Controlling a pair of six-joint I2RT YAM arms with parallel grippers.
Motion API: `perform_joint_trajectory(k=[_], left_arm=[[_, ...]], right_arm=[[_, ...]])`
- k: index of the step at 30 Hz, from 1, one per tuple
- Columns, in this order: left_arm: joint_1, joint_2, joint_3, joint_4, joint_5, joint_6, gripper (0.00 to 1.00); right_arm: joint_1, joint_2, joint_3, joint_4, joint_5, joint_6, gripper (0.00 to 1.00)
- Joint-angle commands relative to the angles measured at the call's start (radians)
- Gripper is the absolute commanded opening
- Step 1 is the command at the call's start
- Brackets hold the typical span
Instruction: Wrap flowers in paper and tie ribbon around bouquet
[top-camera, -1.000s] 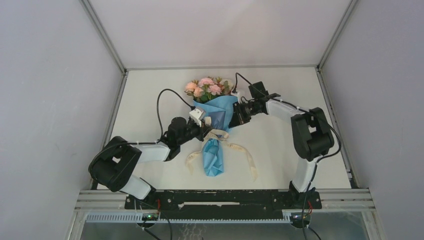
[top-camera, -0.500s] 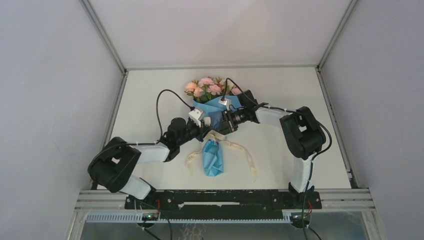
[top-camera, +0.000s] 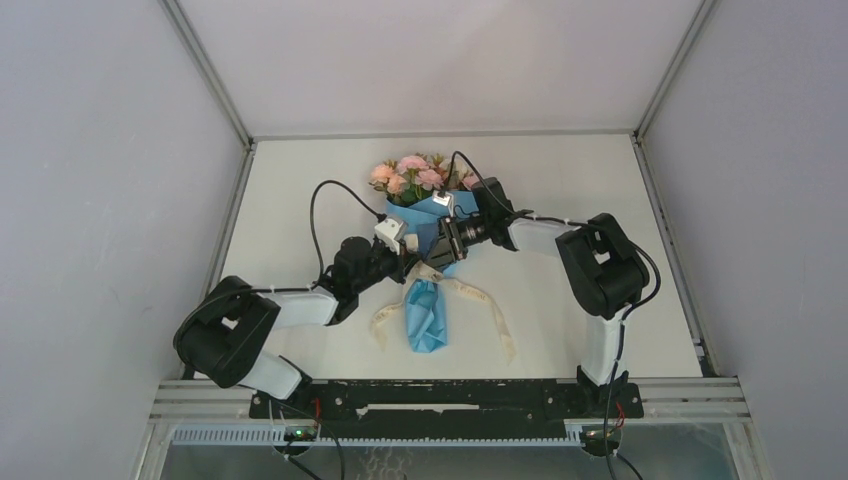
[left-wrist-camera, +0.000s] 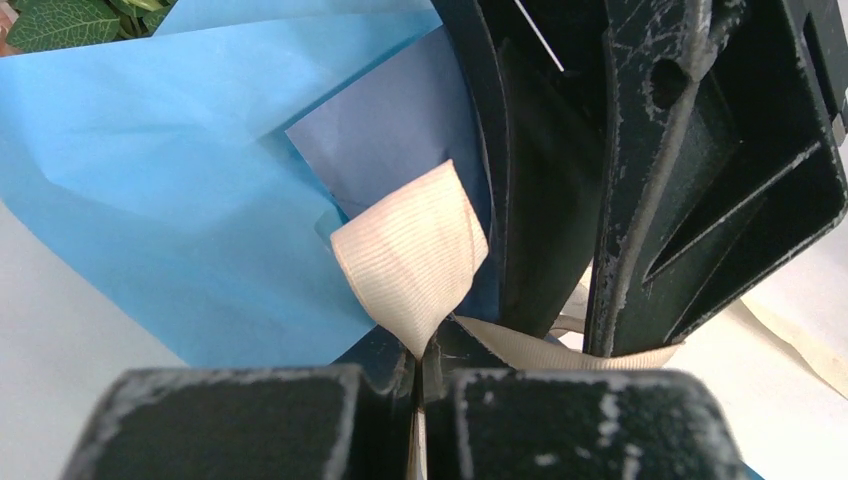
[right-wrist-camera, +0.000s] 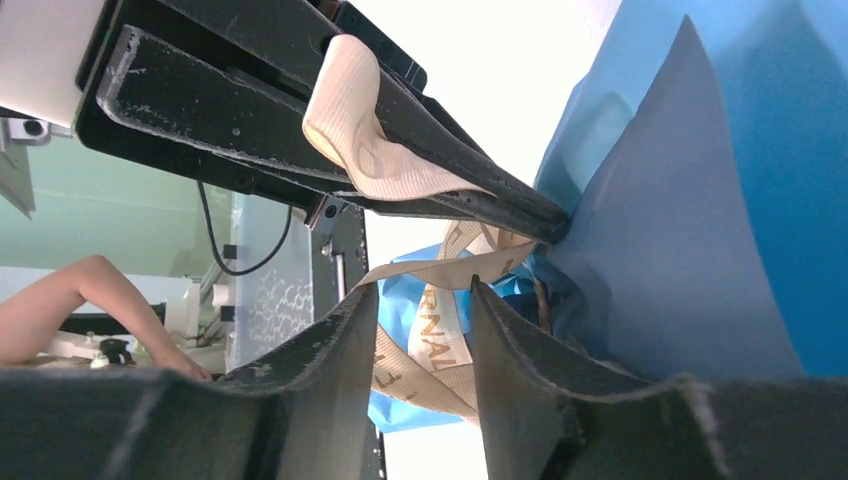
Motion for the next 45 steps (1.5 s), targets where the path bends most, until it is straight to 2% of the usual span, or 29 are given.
perform_joint_trajectory(k=[1,9,13,15,18,27,31,36,38,40,45], left_arm=[[-0.001,-0.025,-0.009,0.027,-0.013,-0.014,0.00],[-0.002,-0.025,-0.007,0.023,-0.013,-0.011,0.00],[-0.002,-0.024,-0.003,0.021,-0.013,-0.010,0.00],[-0.002,-0.022,0.000,0.018,-0.014,-0.008,0.00],[-0.001,-0.026,0.001,0.013,-0.020,-0.002,0.00],[-0.002,-0.033,-0.002,0.006,-0.028,0.000,0.00],[-0.001,-0.038,-0.002,0.000,-0.031,-0.002,0.00],[0.000,-0.062,-0.005,-0.028,-0.065,-0.013,0.00],[0.001,-0.073,-0.012,-0.041,-0.074,-0.029,0.00],[0.000,-0.081,-0.019,-0.040,-0.067,-0.039,0.00],[0.000,-0.083,-0.027,-0.029,-0.059,-0.038,0.00]], right_arm=[[0.023,-0.001,0.002,0.048,0.039,-0.007,0.50],[0.040,-0.016,0.002,-0.075,0.147,-0.110,0.51],[0.059,-0.016,0.003,-0.093,0.143,-0.133,0.49],[0.061,-0.015,0.009,-0.107,0.131,-0.137,0.40],[0.048,-0.029,0.011,-0.130,0.123,-0.143,0.20],[-0.001,-0.117,0.011,-0.225,0.184,-0.169,0.12],[-0.009,-0.127,0.011,-0.227,0.227,-0.140,0.00],[-0.034,-0.147,0.011,-0.239,0.317,-0.092,0.00],[-0.053,-0.156,0.011,-0.246,0.364,-0.064,0.08],[-0.053,-0.165,0.012,-0.256,0.395,-0.058,0.13],[-0.028,-0.168,0.011,-0.256,0.401,-0.063,0.12]])
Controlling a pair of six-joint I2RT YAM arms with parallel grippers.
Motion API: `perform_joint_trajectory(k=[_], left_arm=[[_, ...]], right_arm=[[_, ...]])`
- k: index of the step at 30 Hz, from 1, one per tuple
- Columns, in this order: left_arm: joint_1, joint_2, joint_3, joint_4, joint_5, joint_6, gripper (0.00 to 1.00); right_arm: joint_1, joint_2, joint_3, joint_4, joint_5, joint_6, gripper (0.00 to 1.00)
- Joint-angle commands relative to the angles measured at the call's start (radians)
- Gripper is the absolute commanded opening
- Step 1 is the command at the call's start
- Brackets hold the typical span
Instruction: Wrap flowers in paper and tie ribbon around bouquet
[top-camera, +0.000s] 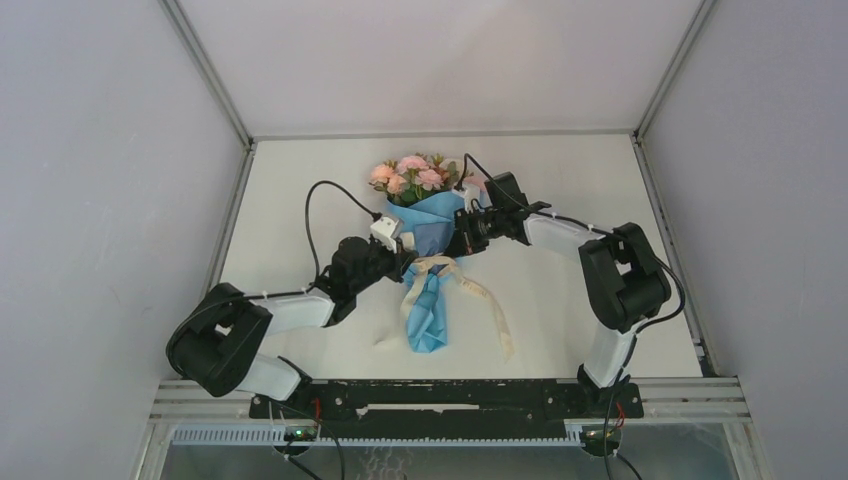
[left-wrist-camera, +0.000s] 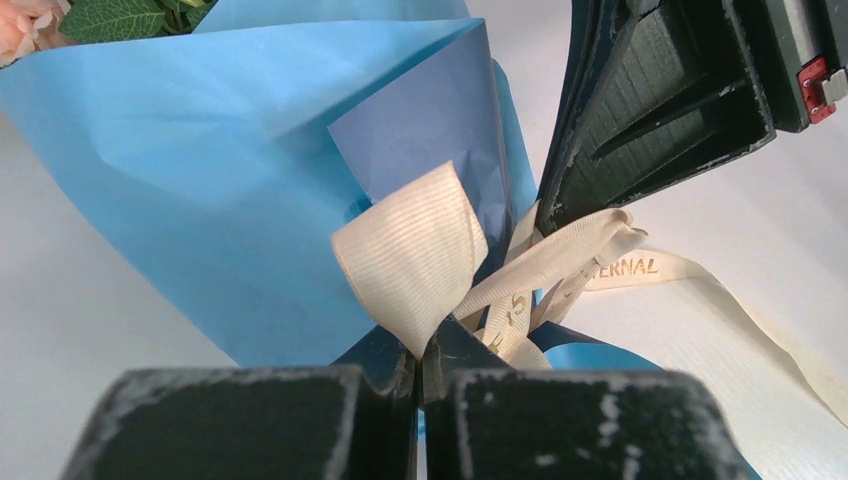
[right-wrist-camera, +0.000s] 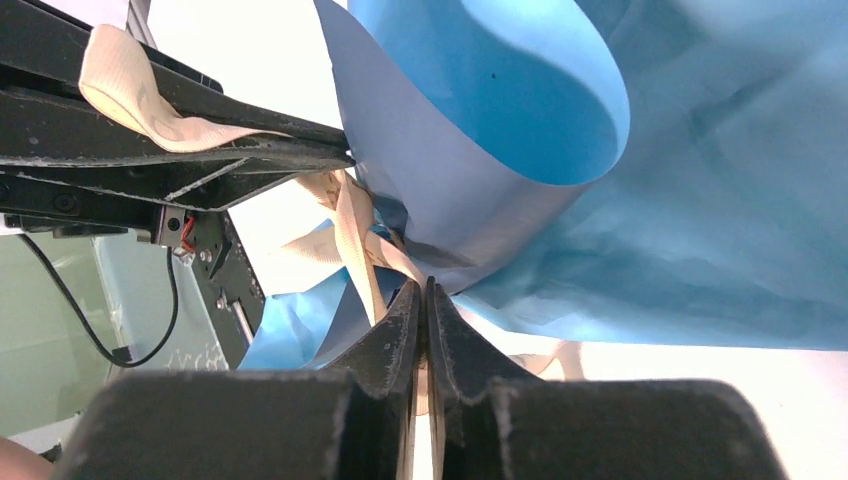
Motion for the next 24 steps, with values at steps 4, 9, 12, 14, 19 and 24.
perform_joint_trajectory(k=[4,9,12,14,19,24], left_arm=[[0.001,-0.035,-0.025,0.023,-0.006,-0.006,0.00],[0.000,-0.058,-0.020,-0.008,-0.070,-0.052,0.07],[0.001,-0.080,-0.016,-0.039,-0.112,-0.120,0.07],[0.004,-0.091,-0.018,-0.072,-0.122,-0.169,0.00],[0.010,-0.096,-0.045,-0.097,-0.219,-0.183,0.00],[0.037,-0.089,-0.046,-0.150,-0.233,-0.143,0.00]], right_arm=[[0.017,-0.068,0.011,-0.010,0.091,0.039,0.01],[-0.007,-0.091,0.010,-0.036,0.161,0.065,0.00],[-0.010,-0.092,-0.008,-0.030,0.174,0.081,0.00],[-0.014,-0.105,-0.027,-0.026,0.181,0.094,0.00],[-0.064,-0.145,-0.114,0.005,0.194,0.129,0.00],[-0.099,-0.145,-0.144,0.042,0.151,0.161,0.00]])
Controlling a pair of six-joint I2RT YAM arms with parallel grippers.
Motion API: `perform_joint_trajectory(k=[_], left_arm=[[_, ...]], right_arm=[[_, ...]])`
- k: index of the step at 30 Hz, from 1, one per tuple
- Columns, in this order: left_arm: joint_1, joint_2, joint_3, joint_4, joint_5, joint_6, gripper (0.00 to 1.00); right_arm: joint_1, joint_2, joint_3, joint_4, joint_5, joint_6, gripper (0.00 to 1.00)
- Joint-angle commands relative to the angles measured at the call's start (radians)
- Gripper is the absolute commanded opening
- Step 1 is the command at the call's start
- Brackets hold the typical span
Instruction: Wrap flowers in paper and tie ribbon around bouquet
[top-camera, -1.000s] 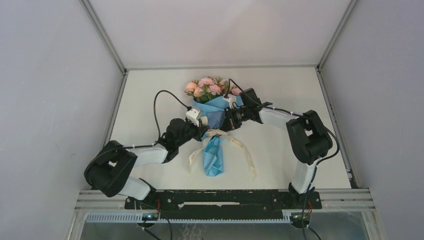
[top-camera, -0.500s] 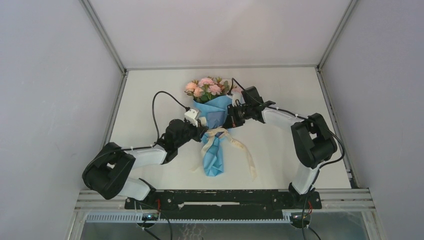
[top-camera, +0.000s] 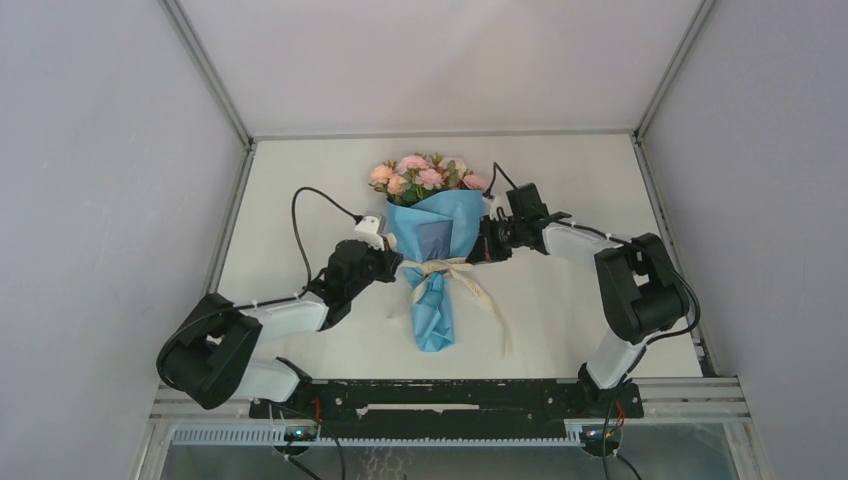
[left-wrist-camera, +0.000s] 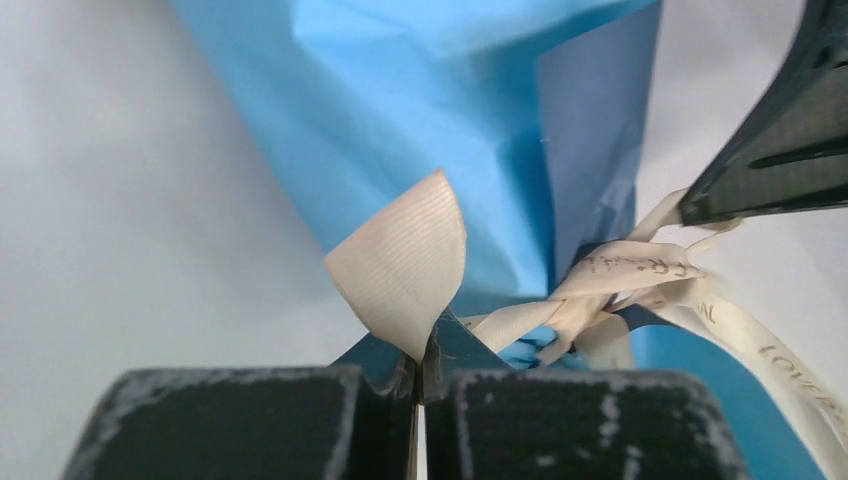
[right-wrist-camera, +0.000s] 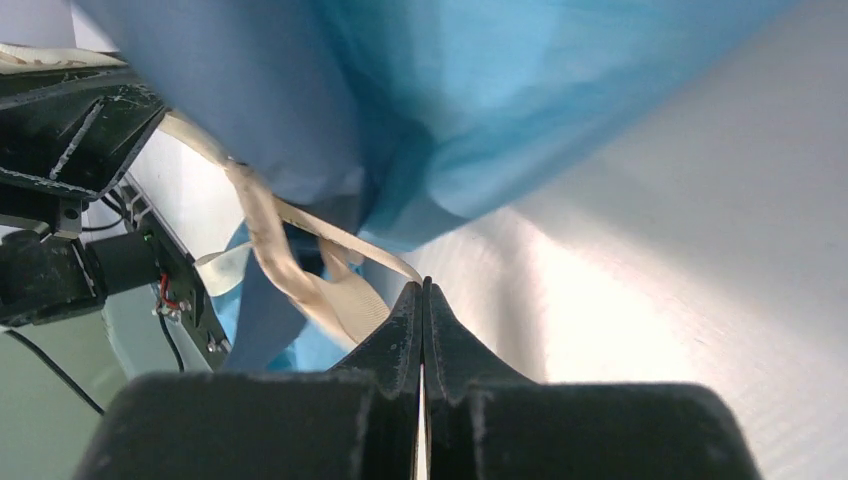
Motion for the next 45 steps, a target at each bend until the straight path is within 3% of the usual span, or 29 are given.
perform_joint_trajectory(k=[1,21,42,45], left_arm=[[0.027,-0.020,-0.020,-0.039,-0.040,0.026,0.00],[0.163,-0.044,-0.057,-0.293,-0.164,-0.090,0.00],[0.222,-0.091,-0.091,-0.324,-0.183,-0.174,0.00],[0.224,-0.096,-0.099,-0.316,-0.180,-0.178,0.00]], right_arm=[[-0.018,-0.044,-0.005,0.070,-0.013,0.046,0.00],[-0.162,-0.038,-0.156,-0.032,0.148,0.071,0.00],[-0.244,-0.118,-0.228,-0.053,0.201,0.118,0.00],[-0.247,-0.140,-0.233,-0.081,0.268,0.106,0.00]])
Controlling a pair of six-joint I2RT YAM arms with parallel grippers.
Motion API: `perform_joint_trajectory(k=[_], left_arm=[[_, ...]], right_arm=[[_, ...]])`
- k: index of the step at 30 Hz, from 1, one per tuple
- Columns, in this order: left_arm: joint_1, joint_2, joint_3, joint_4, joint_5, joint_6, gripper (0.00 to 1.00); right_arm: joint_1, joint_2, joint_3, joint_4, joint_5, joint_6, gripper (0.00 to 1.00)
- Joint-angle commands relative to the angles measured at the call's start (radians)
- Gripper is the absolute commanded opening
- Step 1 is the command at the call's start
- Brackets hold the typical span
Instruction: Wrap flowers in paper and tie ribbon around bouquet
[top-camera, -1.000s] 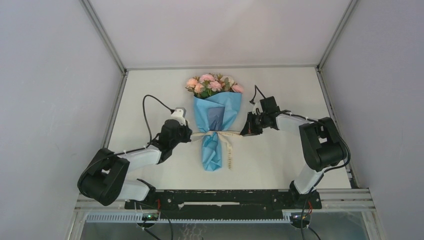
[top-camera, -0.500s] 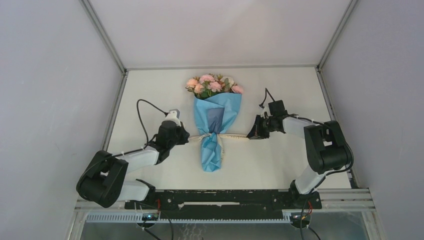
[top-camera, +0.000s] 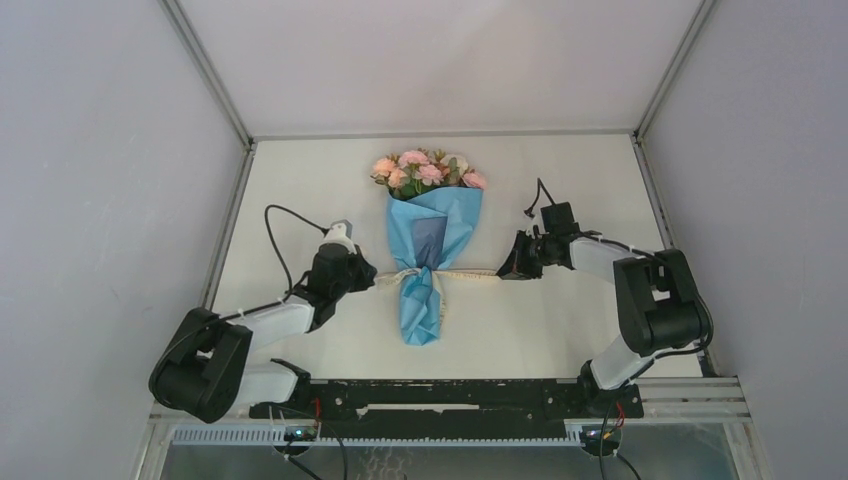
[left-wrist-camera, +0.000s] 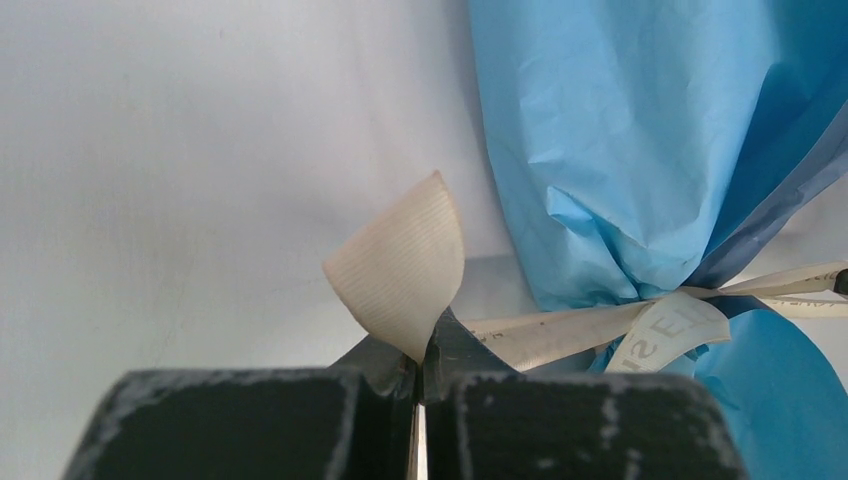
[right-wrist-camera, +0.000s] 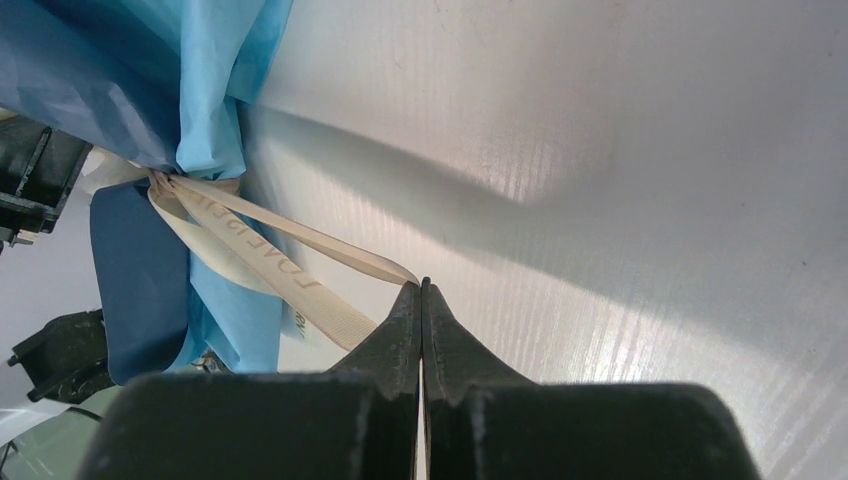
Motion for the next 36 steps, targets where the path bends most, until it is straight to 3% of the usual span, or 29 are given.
perform_joint_trajectory(k=[1,14,18,19,21,23,24,26,30,36], left_arm=[[0.056,-0.030,-0.046,-0.065,-0.138,0.025,0.00],[0.051,-0.094,-0.101,-0.063,-0.127,-0.005,0.00],[0.038,-0.144,-0.124,-0.010,0.036,0.025,0.00],[0.027,-0.159,-0.127,0.003,0.105,0.039,0.08],[-0.007,-0.192,-0.128,0.011,0.122,0.063,0.53],[-0.011,-0.231,-0.139,0.002,0.108,0.063,0.82],[-0.011,-0.256,-0.145,-0.017,0.093,0.057,0.91],[-0.011,-0.310,-0.152,-0.067,0.081,0.041,0.99],[-0.009,-0.416,-0.123,-0.142,0.072,0.027,1.00],[0.053,-0.585,-0.034,-0.150,-0.100,0.088,1.00]], right_arm=[[-0.058,-0.054,-0.024,-0.062,0.208,-0.028,0.00],[-0.059,-0.057,-0.029,-0.051,0.200,-0.039,0.00],[-0.018,-0.063,-0.007,-0.053,0.185,-0.057,0.00],[-0.002,-0.067,0.003,-0.063,0.195,-0.068,0.09],[0.022,-0.090,0.011,-0.067,0.201,-0.071,0.38],[0.026,-0.128,0.011,-0.065,0.196,-0.060,0.81],[0.027,-0.150,0.011,-0.067,0.199,-0.054,0.97],[0.027,-0.201,0.012,-0.073,0.222,-0.045,1.00],[0.031,-0.340,0.013,-0.084,0.322,-0.047,1.00],[0.061,-0.650,-0.004,-0.069,0.606,-0.132,1.00]])
